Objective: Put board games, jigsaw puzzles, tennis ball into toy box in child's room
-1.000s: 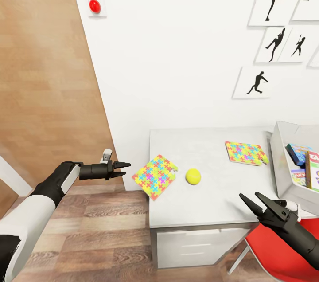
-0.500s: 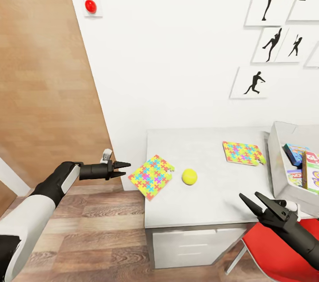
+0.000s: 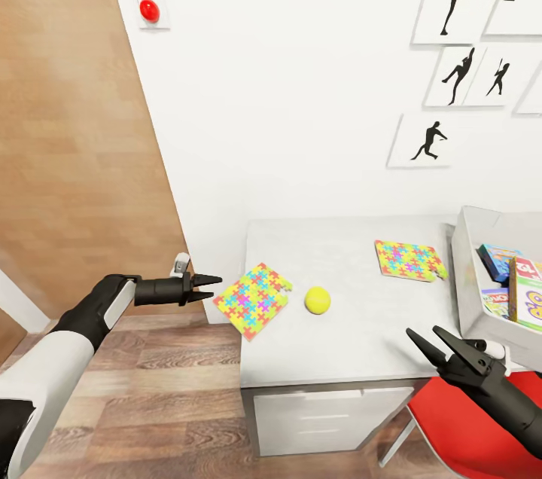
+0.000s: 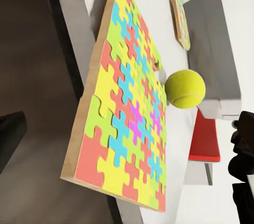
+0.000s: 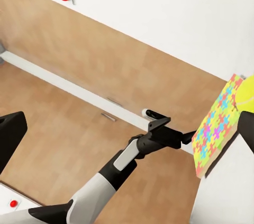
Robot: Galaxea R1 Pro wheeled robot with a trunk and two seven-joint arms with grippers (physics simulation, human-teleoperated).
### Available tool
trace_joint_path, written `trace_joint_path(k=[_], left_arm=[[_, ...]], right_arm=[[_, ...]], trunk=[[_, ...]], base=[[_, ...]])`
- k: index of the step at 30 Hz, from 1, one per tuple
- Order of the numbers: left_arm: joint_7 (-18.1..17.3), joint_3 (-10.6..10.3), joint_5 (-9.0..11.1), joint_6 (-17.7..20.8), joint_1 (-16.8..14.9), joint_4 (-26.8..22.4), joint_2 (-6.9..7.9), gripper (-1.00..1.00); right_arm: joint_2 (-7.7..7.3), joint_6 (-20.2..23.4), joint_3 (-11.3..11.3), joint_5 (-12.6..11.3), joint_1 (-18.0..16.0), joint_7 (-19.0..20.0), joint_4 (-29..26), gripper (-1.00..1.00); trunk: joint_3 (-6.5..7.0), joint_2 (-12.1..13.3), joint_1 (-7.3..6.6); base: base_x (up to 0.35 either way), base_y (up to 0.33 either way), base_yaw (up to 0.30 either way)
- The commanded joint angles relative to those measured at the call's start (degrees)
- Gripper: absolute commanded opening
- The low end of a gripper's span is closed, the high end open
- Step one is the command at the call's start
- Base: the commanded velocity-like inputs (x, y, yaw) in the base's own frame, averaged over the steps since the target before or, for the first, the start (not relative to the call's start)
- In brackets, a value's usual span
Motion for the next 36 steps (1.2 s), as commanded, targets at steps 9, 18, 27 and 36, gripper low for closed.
trace_joint_path(k=[9, 18, 27, 36], left_arm=[[-0.1, -0.2, 0.3, 0.3, 0.0, 0.0, 0.07, 1.00], [-0.2, -0.2, 0.3, 0.3, -0.1, 0.0, 0.07, 1.00], [-0.3, -0.2, 0.4, 0.5, -0.2, 0.0, 0.07, 1.00], [-0.3, -0.2, 0.4, 0.5, -0.2, 0.0, 0.07, 1.00]], right_arm=[[0.05, 0.3, 0.0, 0.0, 0.0, 0.1, 0.0, 1.00], [0.07, 0.3, 0.0, 0.0, 0.0, 0.1, 0.0, 1.00], [0.06, 0.3, 0.0, 0.0, 0.0, 0.1, 0.0, 1.00], [0.09, 0.3, 0.0, 0.0, 0.0, 0.1, 0.0, 1.00]], trunk=[[-0.05, 0.0, 0.00], [-0.05, 0.0, 0.00], [-1.13, -2.4, 1.32], [-1.13, -2.4, 1.32]], base=[[0.000, 0.000, 0.000], [0.000, 0.000, 0.000], [0.000, 0.000, 0.000], [0.000, 0.000, 0.000]])
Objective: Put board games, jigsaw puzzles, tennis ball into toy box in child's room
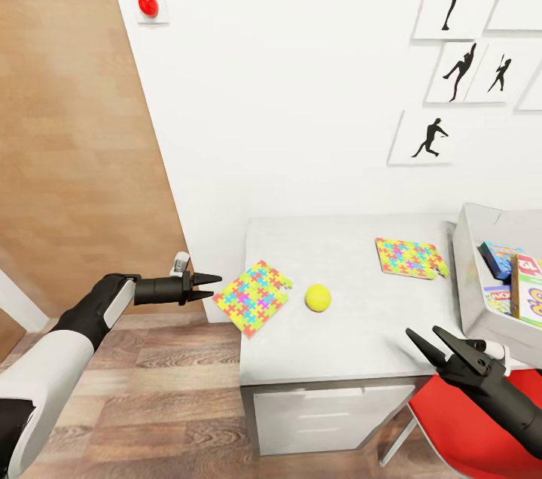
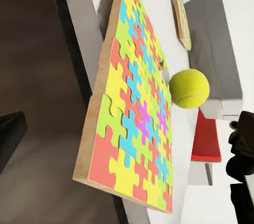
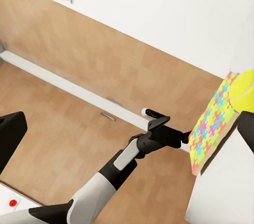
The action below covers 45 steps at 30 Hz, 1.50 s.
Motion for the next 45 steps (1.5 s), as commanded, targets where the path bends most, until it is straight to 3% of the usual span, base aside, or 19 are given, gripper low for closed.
trace_joint_path(k=[1, 45], left_arm=[[-0.1, -0.2, 0.2, 0.3, 0.0, 0.0, 0.06, 1.00], [0.0, -0.2, 0.2, 0.3, 0.0, 0.0, 0.06, 1.00]], right_arm=[[0.00, 0.3, 0.0, 0.0, 0.0, 0.1, 0.0, 1.00], [0.09, 0.3, 0.0, 0.1, -0.1, 0.1, 0.0, 1.00]], trunk=[[-0.05, 0.0, 0.00], [-0.05, 0.0, 0.00]], base=[[-0.026, -0.010, 0.000], [-0.030, -0.021, 0.000]])
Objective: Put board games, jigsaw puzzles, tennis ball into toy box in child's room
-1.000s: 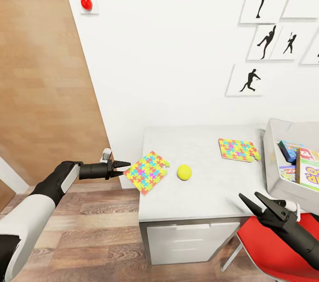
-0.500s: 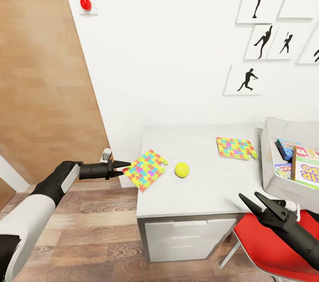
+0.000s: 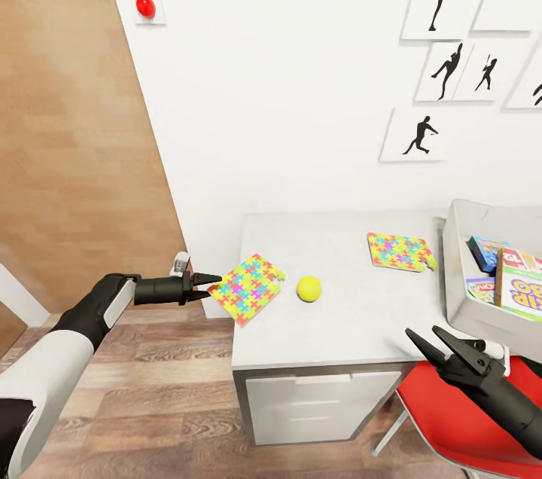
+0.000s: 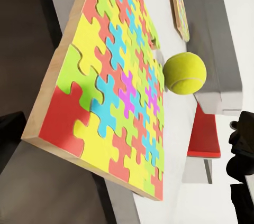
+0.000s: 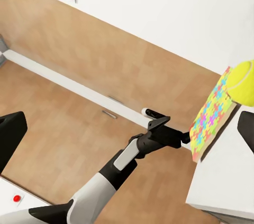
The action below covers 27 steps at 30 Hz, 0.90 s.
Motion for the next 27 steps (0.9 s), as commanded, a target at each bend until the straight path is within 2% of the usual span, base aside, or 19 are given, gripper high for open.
trace_joint_path(k=[1, 14, 15, 27], left_arm=[[-0.1, -0.2, 0.2, 0.3, 0.0, 0.0, 0.06, 1.00], [-0.3, -0.3, 0.2, 0.4, 0.0, 0.0, 0.06, 1.00], [-0.4, -0.3, 0.2, 0.4, 0.0, 0.0, 0.06, -1.00], [-1.4, -0.3, 0.2, 0.5, 0.0, 0.0, 0.06, -1.00]], right_arm=[[0.00, 0.3, 0.0, 0.0, 0.0, 0.1, 0.0, 1.00], [0.08, 0.3, 0.0, 0.0, -0.1, 0.1, 0.0, 1.00], [0.09, 0.3, 0.0, 0.0, 0.0, 0.1, 0.0, 1.00], [0.09, 0.3, 0.0, 0.0, 0.0, 0.1, 0.0, 1.00]], trunk=[[-0.05, 0.0, 0.00], [-0.05, 0.0, 0.00], [-0.05, 0.0, 0.00], [-0.05, 0.0, 0.00]], base=[[0.000, 0.000, 0.000], [0.000, 0.000, 0.000], [0.000, 0.000, 0.000], [0.000, 0.000, 0.000]])
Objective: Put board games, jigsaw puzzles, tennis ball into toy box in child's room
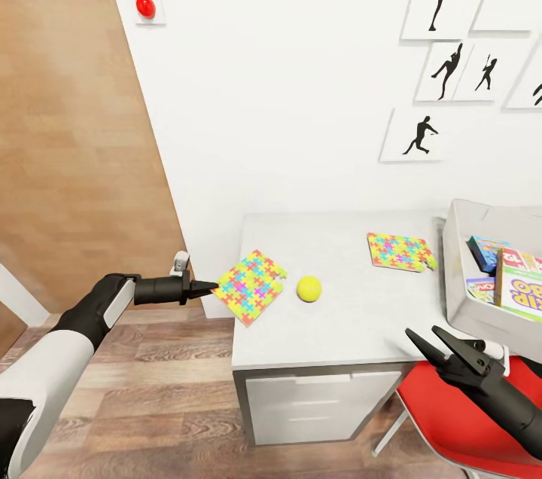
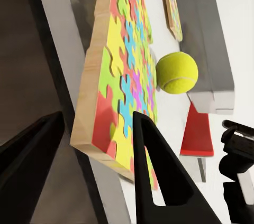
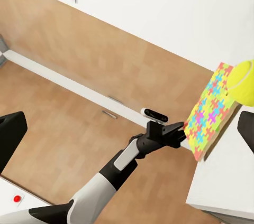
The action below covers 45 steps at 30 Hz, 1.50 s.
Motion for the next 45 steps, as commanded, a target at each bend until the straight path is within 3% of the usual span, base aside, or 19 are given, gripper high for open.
trace_joint_path(k=[1, 12, 16, 23, 35, 40, 45], left_arm=[[-0.1, -0.3, 0.0, 0.1, 0.0, 0.0, 0.06, -1.00], [-0.4, -0.2, 0.1, 0.2, 0.0, 0.0, 0.05, -1.00], [-1.1, -0.2, 0.2, 0.2, 0.0, -0.3, 0.06, -1.00], [-6.5, -0.3, -0.1, 0.2, 0.0, -0.3, 0.12, -1.00], [-7.1, -0.3, -0.2, 0.3, -0.1, -0.3, 0.13, -1.00], [-7.2, -0.3, -0.1, 0.3, -0.1, -0.5, 0.30, -1.00], [-7.3, -0.4, -0.1, 0.3, -0.1, -1.0, 0.75, -1.00]], right_arm=[[0.00, 0.3, 0.0, 0.0, 0.0, 0.1, 0.0, 1.00], [0.02, 0.3, 0.0, 0.0, -0.1, 0.1, 0.0, 1.00], [0.01, 0.3, 0.0, 0.0, -0.1, 0.1, 0.0, 1.00], [0.16, 0.3, 0.0, 0.2, -0.1, 0.1, 0.1, 1.00], [0.23, 0.3, 0.1, 0.4, -0.1, -2.3, 0.1, 1.00], [0.15, 0.2, 2.8, 0.4, -0.2, -4.0, 0.1, 1.00], [0.29, 0.1, 3.6, 0.3, -0.2, -7.1, 0.1, 1.00]], trunk=[[-0.05, 0.0, 0.00], [-0.05, 0.0, 0.00], [0.67, 1.6, -0.88], [1.92, 4.4, -2.42], [4.08, 9.2, -5.05], [4.98, 11.2, -6.15], [5.87, 13.2, -7.25]], base=[[0.000, 0.000, 0.000], [0.000, 0.000, 0.000], [0.000, 0.000, 0.000], [0.000, 0.000, 0.000], [0.000, 0.000, 0.000], [-0.091, 0.000, 0.000], [-0.055, 0.000, 0.000]])
